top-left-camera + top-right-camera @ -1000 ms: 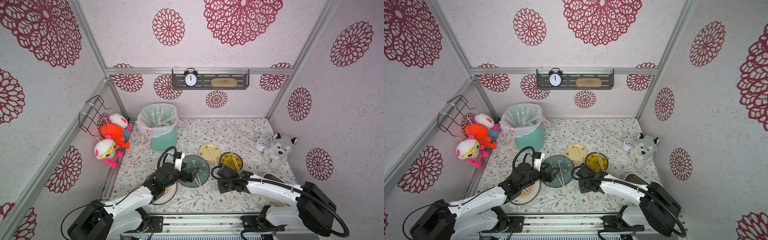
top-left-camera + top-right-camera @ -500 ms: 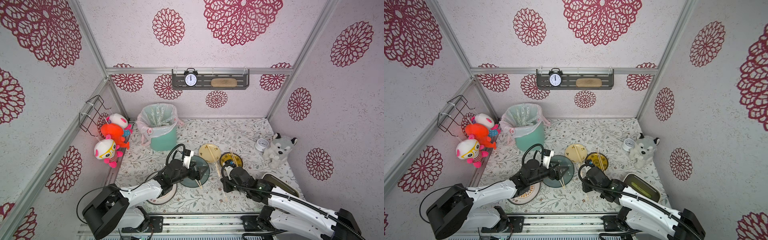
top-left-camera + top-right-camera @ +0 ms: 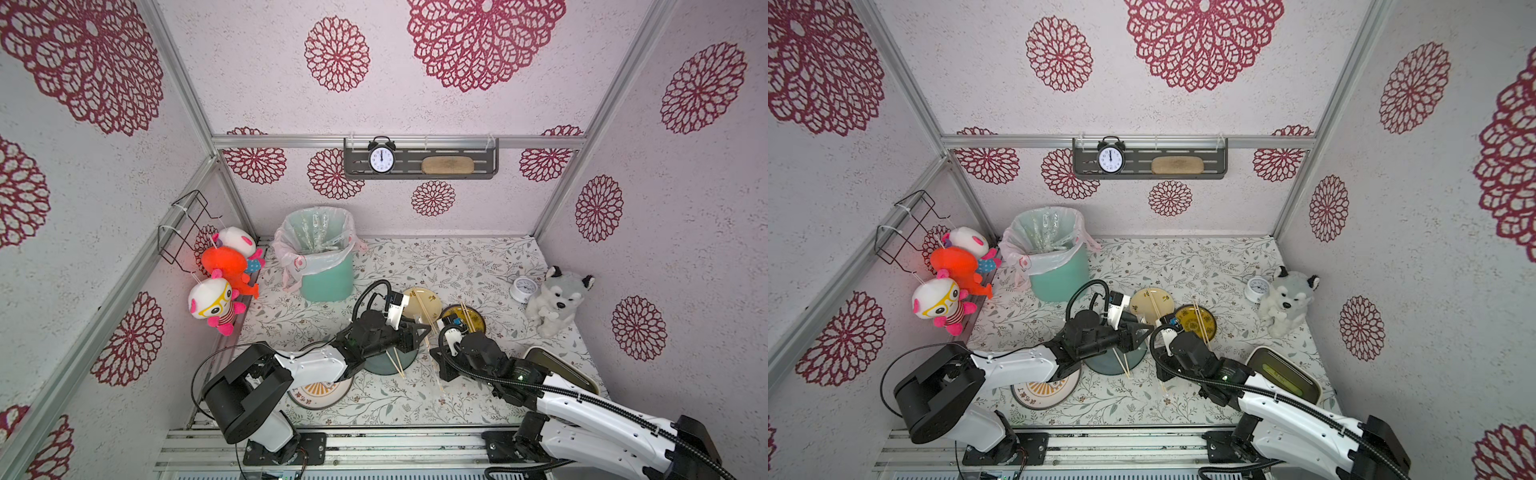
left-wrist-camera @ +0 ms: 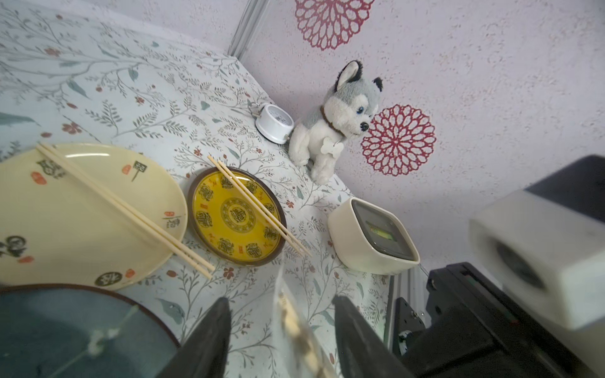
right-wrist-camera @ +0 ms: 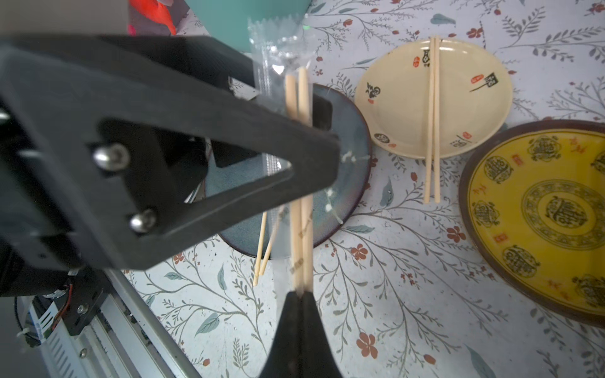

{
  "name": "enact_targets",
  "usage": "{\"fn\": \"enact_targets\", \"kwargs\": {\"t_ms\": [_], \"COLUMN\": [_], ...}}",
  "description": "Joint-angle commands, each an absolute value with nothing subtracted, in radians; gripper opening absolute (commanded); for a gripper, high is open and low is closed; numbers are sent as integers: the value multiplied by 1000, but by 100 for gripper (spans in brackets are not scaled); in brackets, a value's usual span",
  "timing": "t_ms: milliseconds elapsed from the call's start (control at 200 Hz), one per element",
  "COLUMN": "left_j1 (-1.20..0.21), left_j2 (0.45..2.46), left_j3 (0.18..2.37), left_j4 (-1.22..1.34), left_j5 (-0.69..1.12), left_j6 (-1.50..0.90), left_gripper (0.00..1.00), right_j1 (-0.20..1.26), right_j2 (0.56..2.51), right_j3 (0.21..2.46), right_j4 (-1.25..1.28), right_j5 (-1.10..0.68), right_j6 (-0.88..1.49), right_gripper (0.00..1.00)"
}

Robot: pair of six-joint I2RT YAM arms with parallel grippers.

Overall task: Remove the packaging of disposable chopsticks
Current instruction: Pick up the disposable chopsticks from the center of the board.

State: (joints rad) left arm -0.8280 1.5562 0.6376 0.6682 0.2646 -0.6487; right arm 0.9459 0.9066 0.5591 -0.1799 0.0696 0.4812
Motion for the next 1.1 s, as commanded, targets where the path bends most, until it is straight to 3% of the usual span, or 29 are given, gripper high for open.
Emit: {"fn": "enact_targets", "kwargs": {"t_ms": [0, 55, 180, 370, 470, 585, 655, 776, 791, 821, 836, 1021, 1096], "left_j1": [-835, -836, -834, -814, -753, -668, -640, -621, -620, -618, -616, -612, -606], "left_j2": [1570, 1577, 1578, 1513, 1423, 1322, 1256, 1135, 1122, 1101, 1093, 1041, 1029], "left_j3": [658, 658, 658, 644, 633, 638, 663, 710, 712, 712, 711, 701, 713], "left_j4": [714, 725, 735, 721, 687, 721, 653, 450, 431, 411, 410, 474, 436], "left_j5": [302, 308, 318, 354, 426, 635, 683, 659, 655, 660, 665, 790, 779], "left_j6": [-664, -669, -675, -668, -646, -615, -569, -422, -408, -389, -382, -387, -370], "left_gripper": [42, 39, 0, 0, 0, 0, 0, 0, 0, 0, 0, 0, 0], "right_j1": [954, 957, 958, 959, 958, 955, 950, 940, 940, 938, 937, 932, 932], "right_j2": [899, 899, 915, 919, 849, 794, 808, 835, 839, 850, 860, 981, 999], "right_j3": [584, 583, 578, 524, 460, 412, 404, 399, 403, 413, 418, 481, 477], "right_j4": [-122, -112, -90, 14, 86, 183, 261, 433, 443, 456, 463, 548, 592], "right_j5": [67, 68, 63, 67, 67, 3, -77, -207, -218, -224, -227, -332, -388], "right_j6": [453, 454, 456, 471, 481, 454, 414, 359, 350, 335, 326, 225, 203], "right_gripper": [0, 0, 0, 0, 26, 40, 55, 63, 69, 96, 99, 99, 89]}}
